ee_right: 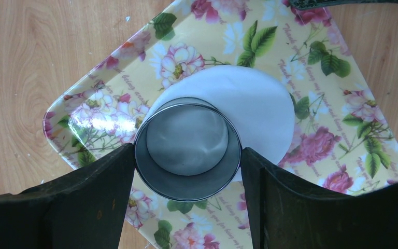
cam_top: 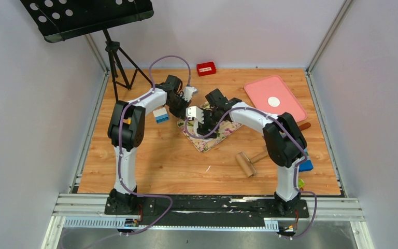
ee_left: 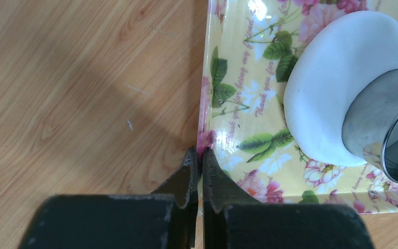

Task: Roll out the dumpling wrappers from the dough
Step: Press the dumpling wrapper on the work surface.

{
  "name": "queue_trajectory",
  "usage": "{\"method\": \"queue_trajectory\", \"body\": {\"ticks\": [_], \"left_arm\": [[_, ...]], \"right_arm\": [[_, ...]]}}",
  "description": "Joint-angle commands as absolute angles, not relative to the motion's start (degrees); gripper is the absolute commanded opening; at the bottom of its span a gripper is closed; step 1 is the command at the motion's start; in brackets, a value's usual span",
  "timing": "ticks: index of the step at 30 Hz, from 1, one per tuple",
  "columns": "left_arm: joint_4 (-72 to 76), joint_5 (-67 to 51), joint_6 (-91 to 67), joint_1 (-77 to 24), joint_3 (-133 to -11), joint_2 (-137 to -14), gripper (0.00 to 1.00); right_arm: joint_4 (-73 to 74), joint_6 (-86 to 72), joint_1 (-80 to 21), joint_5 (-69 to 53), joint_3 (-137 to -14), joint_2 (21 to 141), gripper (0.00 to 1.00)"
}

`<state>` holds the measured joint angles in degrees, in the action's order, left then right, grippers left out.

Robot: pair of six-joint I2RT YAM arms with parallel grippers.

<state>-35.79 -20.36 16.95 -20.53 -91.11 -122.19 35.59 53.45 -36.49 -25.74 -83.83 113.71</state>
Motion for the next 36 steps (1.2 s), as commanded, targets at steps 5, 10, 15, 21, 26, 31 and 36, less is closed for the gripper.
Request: {"method": "queue_trajectory", "body": {"ticks": [5, 10, 15, 21, 26, 31, 36], "left_arm": [[-39.2, -17.1, 15.6, -21.1, -88.4, -125.3, 0.00], [-39.3, -17.2, 15.6, -21.1, -88.4, -125.4, 0.00], [-39.3, -17.1, 15.6, -21.1, -88.4, -125.3, 0.00], [-39.1, -17.1, 15.8, -21.1, -88.2, -125.1, 0.00], [-39.0, -17.1, 15.9, -21.1, -88.0, -124.9, 0.00], [-39.0, -17.1, 16.0, -21.0, -88.0, -124.9, 0.00], [-39.0, -17.2, 16.0, -21.0, -88.0, -124.9, 0.00]], "right_arm": [[27.5, 45.6, -39.0, -15.9, -75.6, 110.8, 0.52], [27.9, 44.9, -39.5, -15.5, -75.8, 111.1, 0.52], [31.6, 46.1, -39.4, -15.2, -79.2, 113.2, 0.53], [35.7, 47.8, -39.0, -17.4, -80.7, 114.6, 0.55], [39.4, 50.6, -38.0, -19.9, -82.7, 115.9, 0.57], [41.1, 56.8, -37.2, -21.2, -82.5, 116.5, 0.57], [42.4, 63.9, -37.1, -22.6, -81.9, 117.0, 0.59]]}}
